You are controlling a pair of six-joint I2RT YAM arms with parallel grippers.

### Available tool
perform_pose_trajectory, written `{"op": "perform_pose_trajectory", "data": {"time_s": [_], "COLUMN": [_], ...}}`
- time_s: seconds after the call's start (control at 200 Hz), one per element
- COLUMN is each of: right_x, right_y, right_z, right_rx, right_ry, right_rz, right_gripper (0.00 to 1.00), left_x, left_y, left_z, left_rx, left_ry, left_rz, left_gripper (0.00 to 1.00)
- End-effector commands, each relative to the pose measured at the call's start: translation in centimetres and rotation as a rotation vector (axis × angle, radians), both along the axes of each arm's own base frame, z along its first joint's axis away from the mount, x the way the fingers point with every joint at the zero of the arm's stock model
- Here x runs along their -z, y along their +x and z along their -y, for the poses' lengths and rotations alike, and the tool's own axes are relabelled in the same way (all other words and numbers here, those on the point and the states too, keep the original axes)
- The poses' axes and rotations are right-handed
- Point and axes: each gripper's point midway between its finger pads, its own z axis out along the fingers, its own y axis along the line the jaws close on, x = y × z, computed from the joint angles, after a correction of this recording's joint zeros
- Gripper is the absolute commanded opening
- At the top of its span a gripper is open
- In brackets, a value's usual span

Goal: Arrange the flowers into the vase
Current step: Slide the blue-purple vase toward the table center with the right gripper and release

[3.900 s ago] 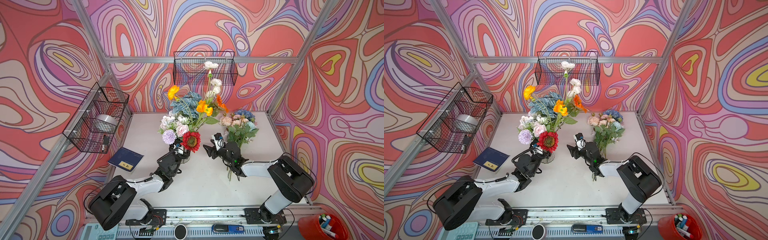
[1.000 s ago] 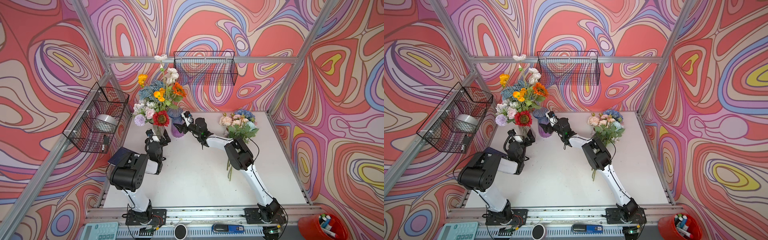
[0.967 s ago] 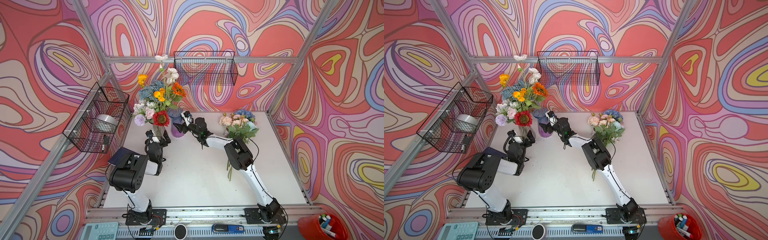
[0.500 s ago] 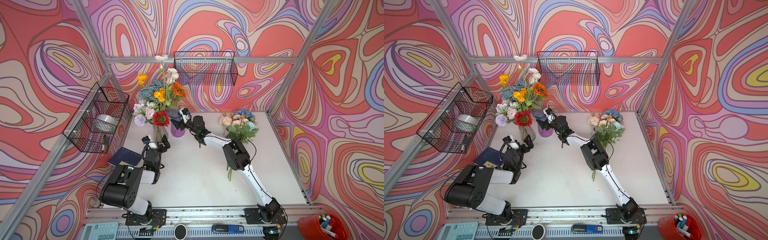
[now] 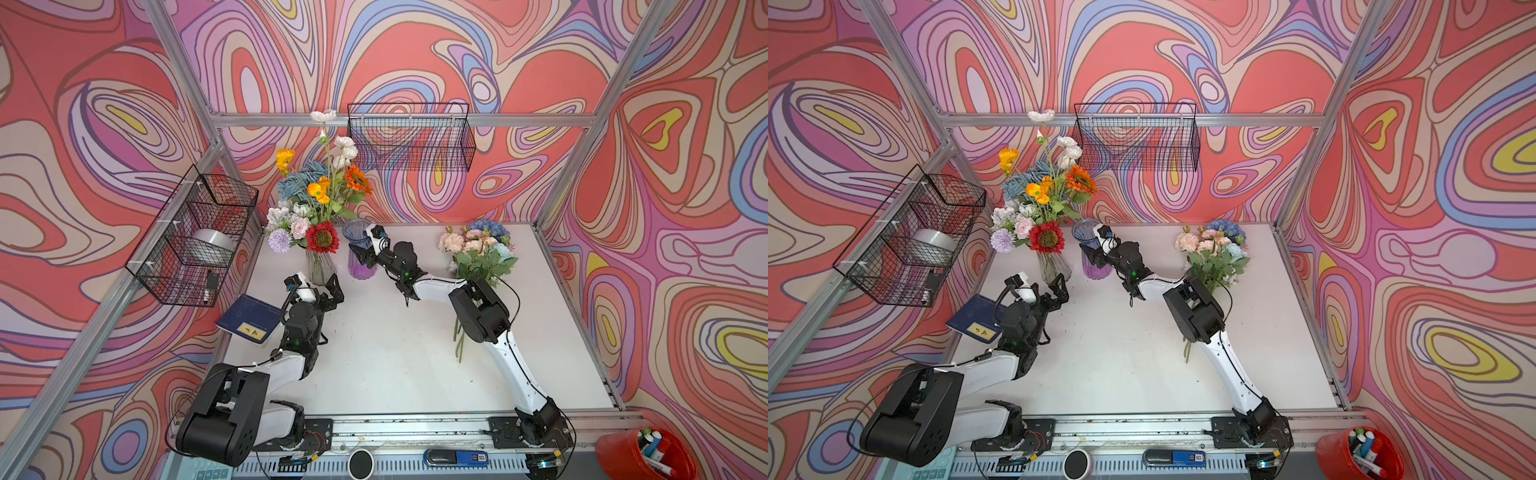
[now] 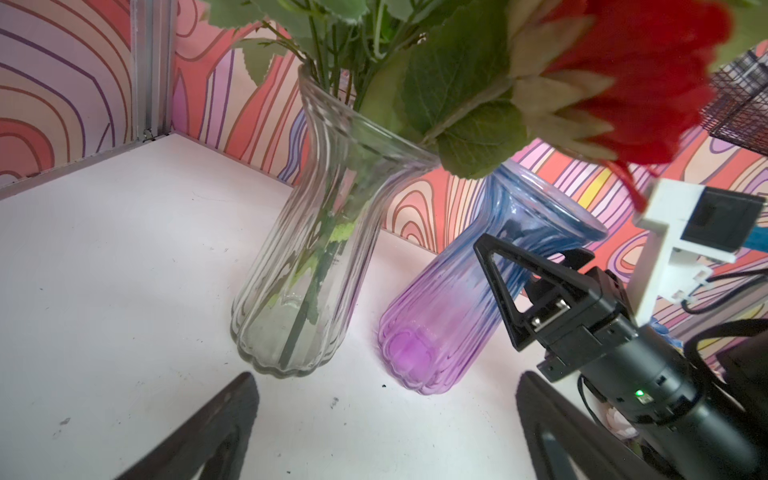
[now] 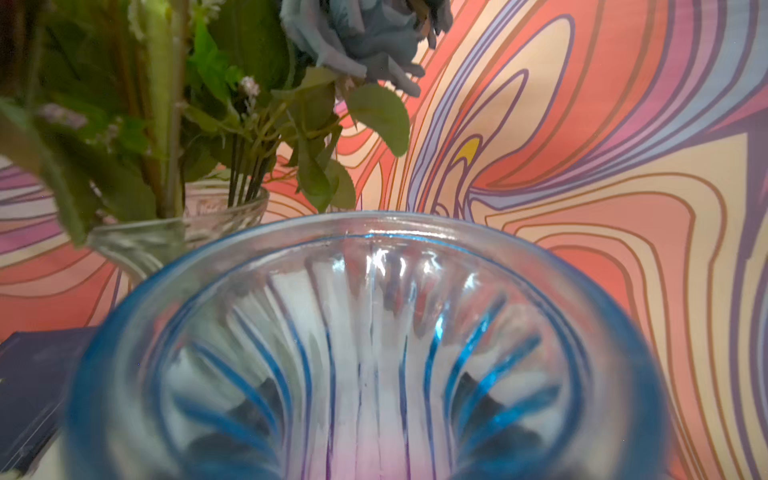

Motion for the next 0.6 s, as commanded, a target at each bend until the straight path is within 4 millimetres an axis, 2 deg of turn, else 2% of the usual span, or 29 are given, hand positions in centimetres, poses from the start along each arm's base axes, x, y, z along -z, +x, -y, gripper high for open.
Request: {"op": "perform_pose_trajectory", "data": {"time_s": [0.0,0.195,0.295,0.391,0.511,0.541,0.596], "right_x": [-1.7,-1.4,-0.7,0.0,1.1,1.2,1.4], "right_y": [-1.9,-6.9,-9.3,-11.2,-13.0,-13.3,-13.8], "right_z": [2.2,6.1,7.8,9.0,9.9,10.1,10.6], "right_rx": [0.039,0.041,0.040,0.033,0.012,0.010,0.016], "right_ry": [-0.014,-0.031,-0.040,-0.060,-0.085,-0.087,-0.086], "right_rz": [0.026,-0.023,-0.066,-0.096,-0.133,-0.145,-0.167], "right_gripper": [0.35,0.38,0.41,0.45,0.63,0.71,0.93], "left_x": [0.5,0.1,0.1,0.1,0.3,0.3,0.1], "left_y": [-0.7,-1.4,-1.4,-1.1,-0.9,-0.9,-0.9], "left_z": [1.6,4.7,5.4,5.2,4.7,4.7,5.3], "left_rx": [0.055,0.147,0.153,0.120,0.077,0.081,0.115], "left_ry": [-0.005,0.029,0.048,0.032,-0.031,-0.034,-0.032], "left_rz": [-0.032,-0.055,-0.102,-0.135,-0.128,-0.130,-0.141], "left_gripper": [1.00,1.00,1.00,1.00,1.00,1.00,1.00]}}
